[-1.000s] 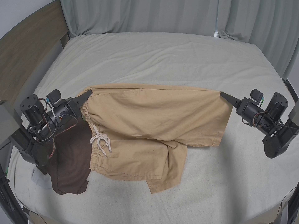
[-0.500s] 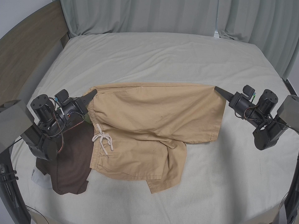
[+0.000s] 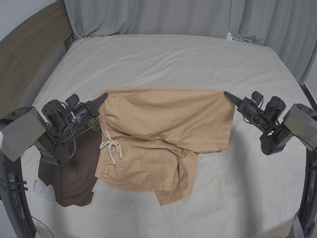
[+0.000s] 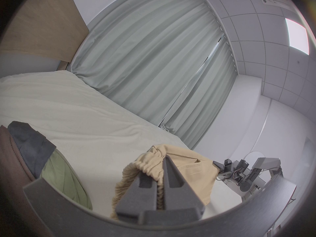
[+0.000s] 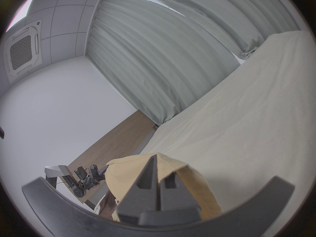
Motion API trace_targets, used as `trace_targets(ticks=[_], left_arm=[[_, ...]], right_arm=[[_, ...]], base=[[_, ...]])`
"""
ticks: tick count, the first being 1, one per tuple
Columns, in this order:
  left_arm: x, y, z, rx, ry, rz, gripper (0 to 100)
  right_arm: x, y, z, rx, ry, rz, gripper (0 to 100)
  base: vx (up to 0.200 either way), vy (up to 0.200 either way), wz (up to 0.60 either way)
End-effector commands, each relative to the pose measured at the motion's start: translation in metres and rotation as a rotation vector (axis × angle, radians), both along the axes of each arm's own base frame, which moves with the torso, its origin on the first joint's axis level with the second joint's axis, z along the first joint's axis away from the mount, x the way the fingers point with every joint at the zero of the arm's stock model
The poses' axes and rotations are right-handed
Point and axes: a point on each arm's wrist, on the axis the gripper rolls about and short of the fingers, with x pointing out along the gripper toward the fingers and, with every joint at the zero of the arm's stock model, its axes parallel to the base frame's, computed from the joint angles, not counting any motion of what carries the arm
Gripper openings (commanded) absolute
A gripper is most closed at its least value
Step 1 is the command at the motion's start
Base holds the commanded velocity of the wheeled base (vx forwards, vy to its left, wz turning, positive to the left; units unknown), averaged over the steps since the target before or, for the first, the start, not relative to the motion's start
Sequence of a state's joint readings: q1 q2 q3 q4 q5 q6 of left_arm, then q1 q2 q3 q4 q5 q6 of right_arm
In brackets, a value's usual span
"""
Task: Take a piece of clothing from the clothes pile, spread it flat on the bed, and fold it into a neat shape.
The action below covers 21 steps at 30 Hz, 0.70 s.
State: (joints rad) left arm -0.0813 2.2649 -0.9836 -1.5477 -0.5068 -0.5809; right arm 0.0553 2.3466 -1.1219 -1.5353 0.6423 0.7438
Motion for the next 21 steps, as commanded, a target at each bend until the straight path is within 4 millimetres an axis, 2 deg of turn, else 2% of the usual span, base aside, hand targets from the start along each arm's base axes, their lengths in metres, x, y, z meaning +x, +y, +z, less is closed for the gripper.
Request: trace_targets(ticks=[1, 8, 13, 19, 20, 21], left_arm=[[0.016, 0.0, -0.016, -0.008, 0.009, 0.019, 0], [0.03, -0.001, -0.022, -0.027, -0.002, 0.017, 0], [0.033, -0.002, -0.024, -0.037, 0.0, 0.011, 0], [0.038, -0.002, -0.034, -0.034, 0.012, 0.01, 0], [0.038, -0.002, -0.034, -0.034, 0.009, 0.01, 100], [0.04, -0.002, -0.031, -0.036, -0.003, 0.008, 100]], right_arm=[[0.015, 0.001, -0.018, 0.005, 0.018, 0.004, 0], [0.03, 0.001, -0.02, 0.007, -0.016, 0.001, 0], [0.034, 0.001, -0.022, 0.007, -0.013, 0.001, 0], [0.041, -0.004, -0.029, 0.008, -0.016, -0.011, 0], [0.041, -0.004, -0.028, 0.008, -0.018, -0.011, 100], [0.042, -0.004, -0.027, 0.01, -0.025, -0.015, 100]], base=[[0.0, 0.0, 0.0], [0.0, 0.0, 0.0], [0.0, 0.0, 0.0], [0.0, 0.0, 0.0], [0.0, 0.0, 0.0], [0.0, 0.0, 0.0]])
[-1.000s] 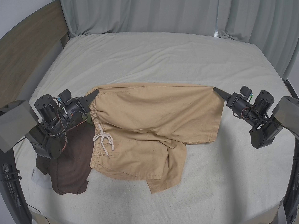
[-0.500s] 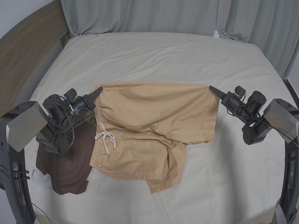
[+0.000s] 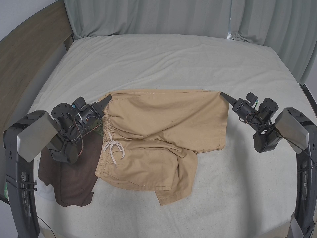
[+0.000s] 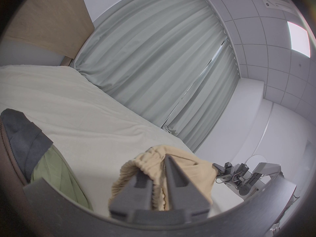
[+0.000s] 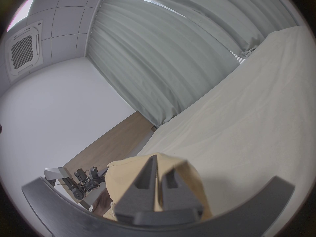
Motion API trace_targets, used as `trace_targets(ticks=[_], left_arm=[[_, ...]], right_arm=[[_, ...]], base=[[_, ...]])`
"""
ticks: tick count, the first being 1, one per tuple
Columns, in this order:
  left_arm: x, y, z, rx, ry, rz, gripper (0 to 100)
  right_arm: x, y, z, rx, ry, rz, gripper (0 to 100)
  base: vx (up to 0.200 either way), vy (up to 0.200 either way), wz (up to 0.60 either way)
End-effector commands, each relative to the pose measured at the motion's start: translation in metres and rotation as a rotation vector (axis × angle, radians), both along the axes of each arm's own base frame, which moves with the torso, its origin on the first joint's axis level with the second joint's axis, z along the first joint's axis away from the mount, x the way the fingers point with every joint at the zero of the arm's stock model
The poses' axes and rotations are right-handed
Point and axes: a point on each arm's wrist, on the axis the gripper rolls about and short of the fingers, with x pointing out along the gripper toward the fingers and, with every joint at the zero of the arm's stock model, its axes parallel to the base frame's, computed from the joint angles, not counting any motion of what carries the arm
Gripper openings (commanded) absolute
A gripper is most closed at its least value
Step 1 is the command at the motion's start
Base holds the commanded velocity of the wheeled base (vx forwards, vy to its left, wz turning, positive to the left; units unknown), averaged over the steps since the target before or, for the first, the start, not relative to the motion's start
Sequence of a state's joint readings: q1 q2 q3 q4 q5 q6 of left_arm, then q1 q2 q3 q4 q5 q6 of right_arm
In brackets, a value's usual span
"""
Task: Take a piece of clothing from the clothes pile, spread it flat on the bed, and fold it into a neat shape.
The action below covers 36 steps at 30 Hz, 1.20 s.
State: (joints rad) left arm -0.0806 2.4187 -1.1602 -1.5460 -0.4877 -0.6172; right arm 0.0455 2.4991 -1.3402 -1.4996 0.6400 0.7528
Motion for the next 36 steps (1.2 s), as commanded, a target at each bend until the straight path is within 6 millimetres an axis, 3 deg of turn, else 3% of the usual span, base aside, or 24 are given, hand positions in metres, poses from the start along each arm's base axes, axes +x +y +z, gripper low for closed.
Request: trace_targets(ticks=[1, 7, 11, 16, 19, 21, 29, 36], left_arm=[[0.004, 0.0, -0.004, 0.0, -0.004, -0.002, 100], [0.005, -0.006, -0.002, -0.037, 0.044, -0.023, 100], [0.006, -0.002, -0.006, -0.036, 0.099, -0.012, 100], [-0.001, 0.011, 0.006, -0.035, 0.131, 0.016, 100], [-0.005, 0.014, 0.01, -0.034, 0.145, 0.023, 100], [-0.021, 0.02, 0.022, -0.03, 0.187, 0.037, 100], [-0.068, 0.025, 0.036, -0.004, 0.238, 0.04, 100], [-0.107, 0.024, 0.008, 0.046, 0.326, -0.026, 100]], right_arm=[[0.004, -0.002, -0.004, 0.001, -0.003, -0.006, 100], [0.006, -0.014, -0.02, 0.0, 0.022, -0.034, 100], [-0.008, -0.015, -0.027, -0.006, 0.07, -0.035, 100], [-0.035, -0.011, -0.029, -0.045, 0.132, -0.032, 100], [-0.04, -0.01, -0.028, -0.052, 0.143, -0.032, 100], [-0.053, -0.005, -0.027, -0.064, 0.17, -0.023, 100], [-0.082, 0.016, -0.04, -0.08, 0.281, 0.037, 100], [-0.102, 0.035, -0.061, -0.108, 0.377, 0.093, 100]], base=[[0.0, 0.0, 0.0], [0.0, 0.0, 0.0], [0.0, 0.0, 0.0], [0.0, 0.0, 0.0], [0.0, 0.0, 0.0], [0.0, 0.0, 0.0], [0.0, 0.0, 0.0], [0.0, 0.0, 0.0]])
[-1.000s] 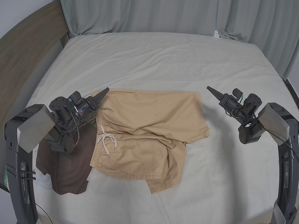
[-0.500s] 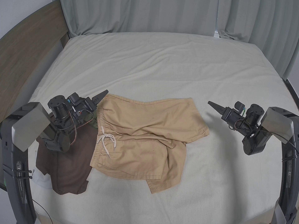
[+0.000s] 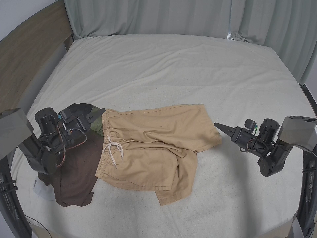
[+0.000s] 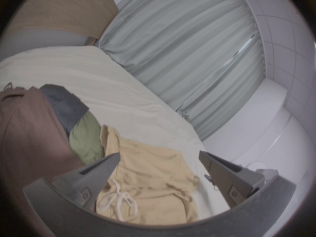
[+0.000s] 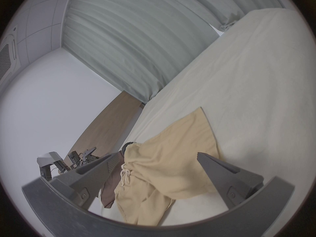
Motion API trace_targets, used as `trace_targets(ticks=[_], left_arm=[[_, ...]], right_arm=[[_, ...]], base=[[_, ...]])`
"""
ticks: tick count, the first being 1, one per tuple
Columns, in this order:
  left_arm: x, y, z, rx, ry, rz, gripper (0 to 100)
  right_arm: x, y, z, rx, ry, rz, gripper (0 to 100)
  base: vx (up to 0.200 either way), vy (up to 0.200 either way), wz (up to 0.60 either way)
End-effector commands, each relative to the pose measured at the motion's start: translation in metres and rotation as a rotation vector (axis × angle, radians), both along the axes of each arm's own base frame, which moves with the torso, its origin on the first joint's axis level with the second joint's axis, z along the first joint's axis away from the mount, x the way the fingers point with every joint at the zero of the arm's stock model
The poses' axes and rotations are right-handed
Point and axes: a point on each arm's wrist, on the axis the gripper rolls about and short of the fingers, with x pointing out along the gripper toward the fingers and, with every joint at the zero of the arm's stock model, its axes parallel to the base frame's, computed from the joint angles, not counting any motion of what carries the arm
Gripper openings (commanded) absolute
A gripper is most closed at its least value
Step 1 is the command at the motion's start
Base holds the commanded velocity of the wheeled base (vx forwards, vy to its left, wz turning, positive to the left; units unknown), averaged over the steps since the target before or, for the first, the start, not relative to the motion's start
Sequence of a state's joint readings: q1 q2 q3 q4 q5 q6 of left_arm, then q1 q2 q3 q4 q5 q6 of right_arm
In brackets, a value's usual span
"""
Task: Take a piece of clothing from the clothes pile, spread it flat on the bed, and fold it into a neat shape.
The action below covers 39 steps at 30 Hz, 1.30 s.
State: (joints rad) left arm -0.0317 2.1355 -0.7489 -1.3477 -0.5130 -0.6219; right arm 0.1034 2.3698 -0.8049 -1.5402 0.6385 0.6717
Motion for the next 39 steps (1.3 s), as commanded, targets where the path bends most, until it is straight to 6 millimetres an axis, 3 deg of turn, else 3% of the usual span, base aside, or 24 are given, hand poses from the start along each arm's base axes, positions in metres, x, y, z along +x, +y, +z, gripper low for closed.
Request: trace_targets(ticks=[1, 16, 28, 39], left_arm=[[-0.031, 0.0, -0.001, 0.021, -0.005, -0.062, 100], [-0.043, -0.004, -0.015, 0.127, -0.059, -0.108, 100], [-0.043, -0.005, -0.014, 0.132, -0.067, -0.111, 100], [-0.043, -0.004, -0.013, 0.132, -0.081, -0.112, 100]], right_arm=[[-0.019, 0.017, -0.013, -0.016, 0.075, 0.052, 100], [-0.038, 0.036, -0.034, -0.064, 0.147, 0.114, 100], [-0.024, 0.055, -0.072, -0.077, 0.187, 0.109, 100], [-0.019, 0.081, -0.085, -0.069, 0.19, 0.114, 100]], base=[[0.0, 0.0, 0.0], [0.0, 0.0, 0.0], [0.0, 0.0, 0.0], [0.0, 0.0, 0.0]])
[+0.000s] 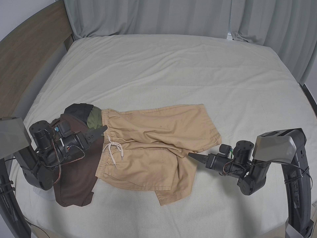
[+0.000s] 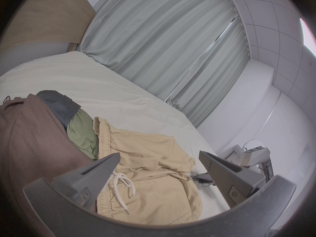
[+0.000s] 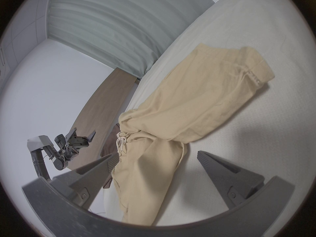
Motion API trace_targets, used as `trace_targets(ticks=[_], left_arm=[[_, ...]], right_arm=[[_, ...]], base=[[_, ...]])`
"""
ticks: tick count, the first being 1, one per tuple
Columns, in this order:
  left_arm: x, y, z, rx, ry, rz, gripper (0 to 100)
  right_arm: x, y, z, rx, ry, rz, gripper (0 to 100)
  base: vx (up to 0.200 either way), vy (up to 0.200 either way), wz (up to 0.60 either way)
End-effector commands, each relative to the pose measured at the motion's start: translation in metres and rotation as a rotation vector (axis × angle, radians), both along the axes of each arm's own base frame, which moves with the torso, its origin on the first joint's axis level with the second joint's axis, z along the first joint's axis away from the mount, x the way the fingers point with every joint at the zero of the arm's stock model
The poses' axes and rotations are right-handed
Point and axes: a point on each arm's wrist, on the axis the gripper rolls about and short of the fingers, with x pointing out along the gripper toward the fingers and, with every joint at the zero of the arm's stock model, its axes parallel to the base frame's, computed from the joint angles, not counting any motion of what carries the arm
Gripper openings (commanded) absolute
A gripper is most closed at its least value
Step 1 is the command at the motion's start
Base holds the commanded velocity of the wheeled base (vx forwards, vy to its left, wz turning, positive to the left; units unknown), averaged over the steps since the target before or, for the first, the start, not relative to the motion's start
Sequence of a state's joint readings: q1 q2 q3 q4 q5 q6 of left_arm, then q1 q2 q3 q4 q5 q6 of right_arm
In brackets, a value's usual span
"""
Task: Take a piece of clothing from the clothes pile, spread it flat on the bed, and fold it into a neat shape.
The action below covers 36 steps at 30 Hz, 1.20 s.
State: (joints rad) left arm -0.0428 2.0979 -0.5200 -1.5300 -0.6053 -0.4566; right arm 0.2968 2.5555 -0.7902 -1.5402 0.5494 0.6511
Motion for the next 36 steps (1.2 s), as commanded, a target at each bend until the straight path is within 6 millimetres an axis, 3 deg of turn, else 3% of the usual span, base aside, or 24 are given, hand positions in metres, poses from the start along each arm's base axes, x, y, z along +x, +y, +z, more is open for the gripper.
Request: trace_targets(ticks=[1, 8, 13, 14, 22, 26, 36], left_arm=[[0.0, 0.0, -0.001, 0.0, 0.002, -0.002, 100], [0.0, 0.0, -0.001, 0.0, 0.002, -0.002, 100], [-0.001, 0.0, 0.0, 0.0, 0.002, -0.002, 100], [0.0, 0.0, -0.001, -0.002, 0.002, -0.002, 100], [0.0, 0.0, 0.0, -0.003, 0.002, -0.004, 100], [0.0, 0.0, 0.0, -0.003, -0.003, -0.002, 100], [0.0, 0.0, 0.001, -0.003, -0.01, -0.002, 100]], right_arm=[[0.0, 0.013, -0.01, -0.003, 0.01, 0.012, 100], [-0.015, 0.023, -0.009, 0.008, 0.064, 0.051, 100], [-0.024, 0.021, 0.012, 0.023, 0.052, 0.09, 100], [-0.032, 0.018, 0.028, 0.037, 0.04, 0.126, 100], [-0.058, 0.017, 0.075, 0.07, -0.016, 0.225, 100], [-0.064, 0.023, 0.078, 0.073, -0.02, 0.248, 100], [-0.061, 0.027, 0.063, 0.057, 0.009, 0.251, 100]], base=[[0.0, 0.0, 0.0], [0.0, 0.0, 0.0], [0.0, 0.0, 0.0], [0.0, 0.0, 0.0], [0.0, 0.0, 0.0], [0.0, 0.0, 0.0], [0.0, 0.0, 0.0]])
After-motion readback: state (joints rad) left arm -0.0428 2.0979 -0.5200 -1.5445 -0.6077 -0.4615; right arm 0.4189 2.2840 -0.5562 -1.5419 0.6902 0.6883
